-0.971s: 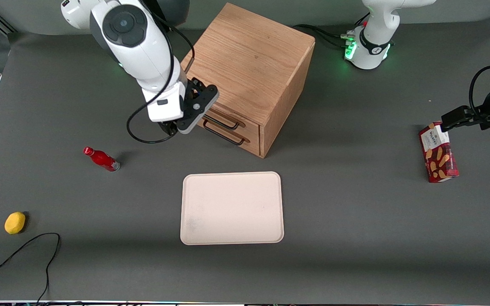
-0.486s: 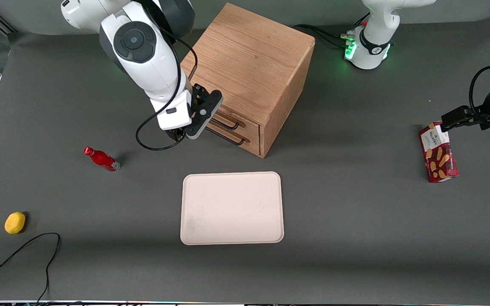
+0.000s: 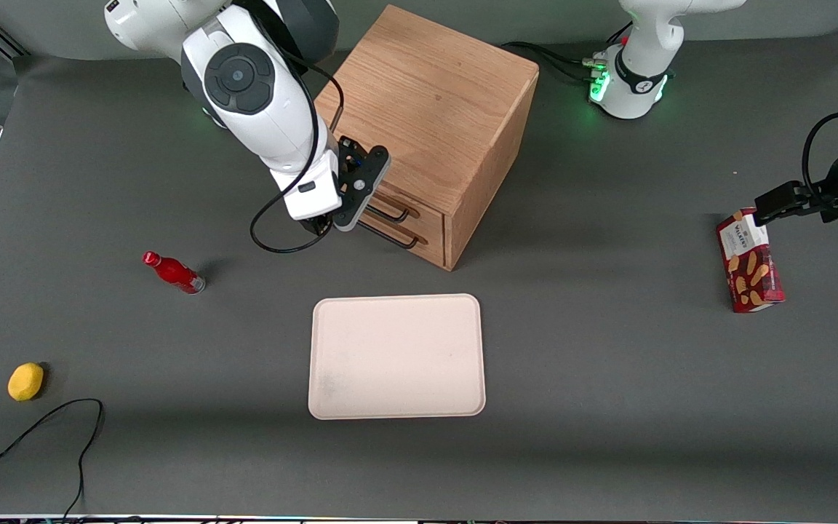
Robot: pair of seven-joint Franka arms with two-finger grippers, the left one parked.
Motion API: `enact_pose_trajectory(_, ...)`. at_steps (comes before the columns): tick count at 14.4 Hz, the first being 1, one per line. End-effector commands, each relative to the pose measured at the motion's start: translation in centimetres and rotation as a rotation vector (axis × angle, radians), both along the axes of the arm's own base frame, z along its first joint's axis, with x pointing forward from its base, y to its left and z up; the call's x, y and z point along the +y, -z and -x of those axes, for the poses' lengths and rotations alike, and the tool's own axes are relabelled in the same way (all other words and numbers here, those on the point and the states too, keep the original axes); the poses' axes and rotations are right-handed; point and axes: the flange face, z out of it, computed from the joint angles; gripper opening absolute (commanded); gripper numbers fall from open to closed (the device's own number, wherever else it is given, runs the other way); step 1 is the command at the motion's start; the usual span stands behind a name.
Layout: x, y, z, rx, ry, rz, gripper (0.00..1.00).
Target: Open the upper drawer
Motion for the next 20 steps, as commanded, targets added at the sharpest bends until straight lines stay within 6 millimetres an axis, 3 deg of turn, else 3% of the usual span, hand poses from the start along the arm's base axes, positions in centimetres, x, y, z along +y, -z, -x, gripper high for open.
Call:
enact_pose_trajectory(1, -0.5, -0.3, 0.7, 0.018, -0.033, -0.024, 1.00)
enact_pose_trajectory(8, 0.1, 4.7, 1.8, 0.000, -0.024, -0.026, 1.00)
enact_pose_trajectory(20, -0.7, 7.2, 1.8, -0.011, -0.019, -0.013, 1.00)
